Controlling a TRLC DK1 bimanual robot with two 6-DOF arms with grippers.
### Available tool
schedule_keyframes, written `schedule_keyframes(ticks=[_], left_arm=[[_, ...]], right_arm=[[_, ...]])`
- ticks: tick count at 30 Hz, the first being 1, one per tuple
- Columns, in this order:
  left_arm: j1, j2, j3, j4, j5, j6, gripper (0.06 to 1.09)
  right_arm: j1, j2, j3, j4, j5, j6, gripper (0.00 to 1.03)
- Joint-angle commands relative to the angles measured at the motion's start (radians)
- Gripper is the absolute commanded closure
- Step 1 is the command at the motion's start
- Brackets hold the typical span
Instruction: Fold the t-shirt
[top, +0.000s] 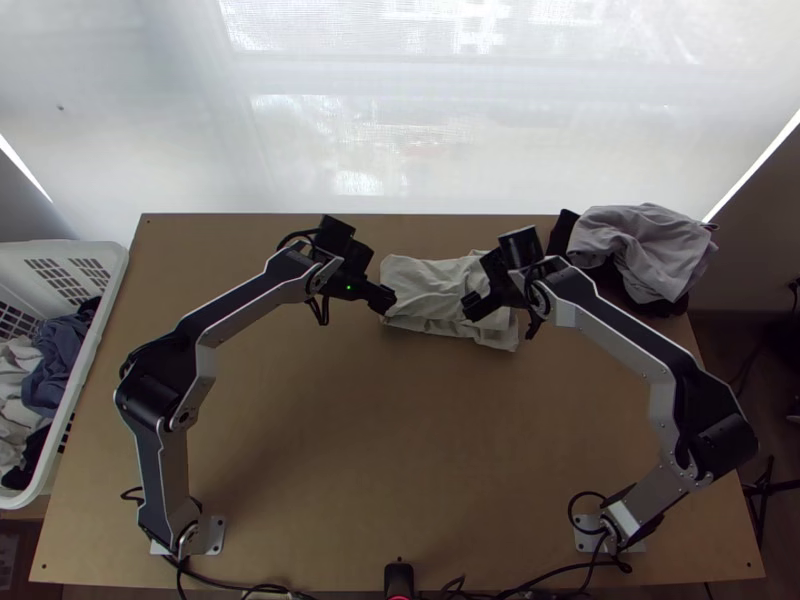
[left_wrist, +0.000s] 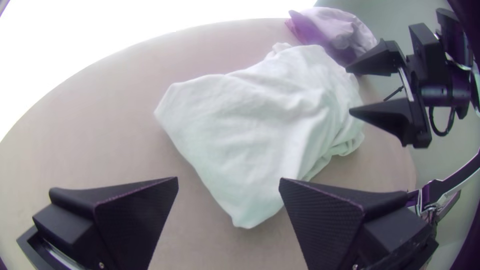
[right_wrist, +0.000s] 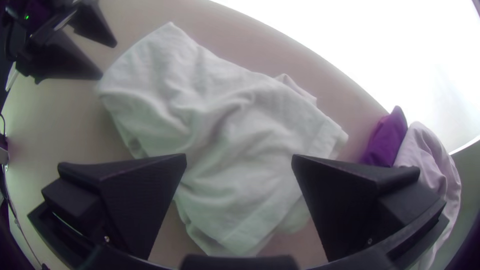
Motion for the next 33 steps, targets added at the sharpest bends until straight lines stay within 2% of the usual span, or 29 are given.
schedule_keyframes(ticks=[1,10,18,25,28,33], left_arm=[[-0.022,0.079,0.147,-0.029,0.001,-0.010,0.10],[-0.085,0.258,0.438,-0.087,-0.009,-0.047,0.10],[-0.079,0.318,0.415,-0.141,-0.025,-0.022,0.10],[-0.037,0.301,0.381,-0.139,-0.027,0.005,0.10],[-0.042,0.283,0.381,-0.141,-0.027,0.008,0.10],[-0.062,0.251,0.381,-0.142,-0.027,0.008,0.10]], right_arm=[[0.090,0.003,-0.024,0.001,0.000,-0.005,0.05],[0.143,0.118,-0.089,0.072,0.000,0.005,0.05],[0.106,0.124,-0.101,0.078,0.000,0.008,0.05],[0.081,0.022,-0.110,0.070,0.000,0.005,0.05],[0.098,-0.056,-0.113,0.070,0.015,-0.018,0.05],[0.158,-0.145,-0.156,0.090,0.109,-0.148,0.05]])
